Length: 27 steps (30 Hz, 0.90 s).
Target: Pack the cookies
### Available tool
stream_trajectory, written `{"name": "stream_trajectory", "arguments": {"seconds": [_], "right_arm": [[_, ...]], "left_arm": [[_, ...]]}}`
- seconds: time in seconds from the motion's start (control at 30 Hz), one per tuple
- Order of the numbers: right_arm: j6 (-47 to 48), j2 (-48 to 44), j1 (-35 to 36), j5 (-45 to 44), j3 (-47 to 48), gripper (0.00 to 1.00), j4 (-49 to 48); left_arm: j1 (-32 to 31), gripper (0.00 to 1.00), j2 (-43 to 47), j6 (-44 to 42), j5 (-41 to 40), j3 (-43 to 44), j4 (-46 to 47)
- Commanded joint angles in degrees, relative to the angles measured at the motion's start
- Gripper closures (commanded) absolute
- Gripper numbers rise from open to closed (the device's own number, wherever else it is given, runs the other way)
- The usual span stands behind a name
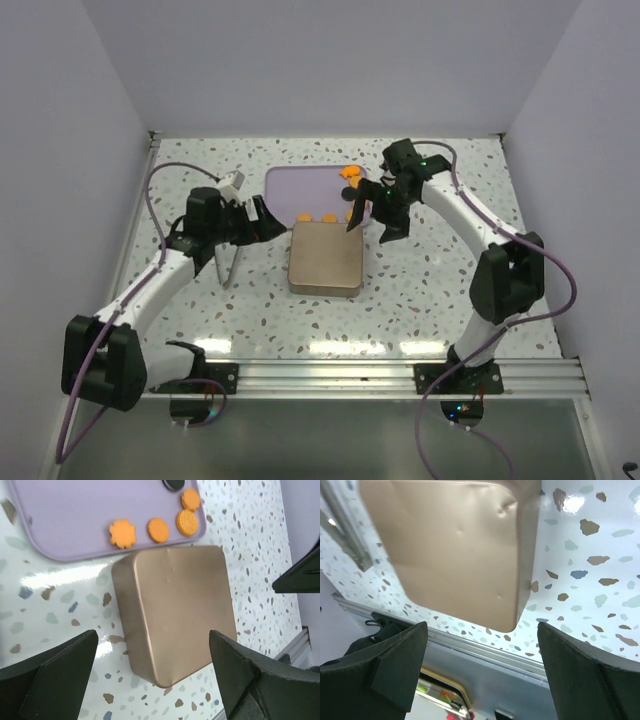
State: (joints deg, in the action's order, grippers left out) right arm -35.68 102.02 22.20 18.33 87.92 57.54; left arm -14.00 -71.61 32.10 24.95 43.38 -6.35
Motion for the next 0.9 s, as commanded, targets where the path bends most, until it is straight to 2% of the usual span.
{"name": "stream_trajectory", "arguments": {"seconds": [0.0, 0.07, 0.1, 0.17, 0.2, 0.27, 0.3, 0.33, 0.43, 0.47, 0.53, 0.63, 0.77, 0.87], "right_arm": [[2.02, -8.39, -0.05, -1.8, 4.63, 0.06, 3.02], [2.81, -11.47, -0.05, -2.07, 5.16, 0.05, 1.97], [3.33, -15.23, -0.05, -1.98, 4.9, 0.01, 1.18], [3.6, -19.64, 0.21, -3.72, 3.24, 0.01, -2.23], [3.69, -24.45, 0.74, -4.96, 2.09, 0.01, -3.91], [3.6, -30.44, 1.27, -9.42, -3.35, 0.01, -11.25], [2.91, -33.26, 1.62, -10.84, -5.98, 0.01, -14.35], [2.55, -39.81, 1.62, -11.81, -8.88, 0.01, -17.69], [2.72, -52.21, 1.71, -12.62, -25.36, 0.01, -33.5], [3.33, -55.05, 1.71, -12.61, -28.21, 0.01, -40.77], [4.83, -58.93, 1.71, -14.62, -33.83, 0.01, -44.52], [8.08, -62.81, 1.71, -20.33, -35.19, 0.01, -42.17], [10.29, -60.2, 1.62, -26.75, -32.12, 0.01, -30.75], [8.69, -58.17, 1.62, -25.99, -30.0, 0.01, -27.04]], "left_arm": [[0.9, 0.01, 6.99, -4.93, -7.95, 5.92, -5.15], [0.99, 0.0, 9.9, -5.55, -14.45, 6.81, -7.44], [0.99, 0.0, 13.48, -4.77, -22.84, 6.9, -8.15], [0.99, 0.0, 17.89, -4.32, -28.88, 5.15, -5.97], [0.9, 0.0, 22.0, -4.76, -32.3, 2.27, -2.04], [0.9, 0.0, 25.63, -6.51, -35.48, -1.08, 1.59], [0.9, 0.0, 28.43, -7.3, -39.5, -3.97, 3.95], [0.9, 0.0, 29.59, -7.75, -41.98, -5.48, 4.5], [0.9, 0.01, 33.37, -9.95, -51.37, -10.93, 5.12], [0.9, 0.01, 35.38, -10.56, -55.32, -14.08, 5.29], [0.9, 0.02, 37.59, -12.84, -56.76, -17.87, 9.76], [0.9, 0.04, 42.07, -18.02, -58.96, -25.6, 16.7], [0.9, 0.03, 48.22, -27.33, -59.58, -38.94, 29.09], [0.99, 0.02, 48.07, -28.85, -59.13, -43.36, 37.62]]}}
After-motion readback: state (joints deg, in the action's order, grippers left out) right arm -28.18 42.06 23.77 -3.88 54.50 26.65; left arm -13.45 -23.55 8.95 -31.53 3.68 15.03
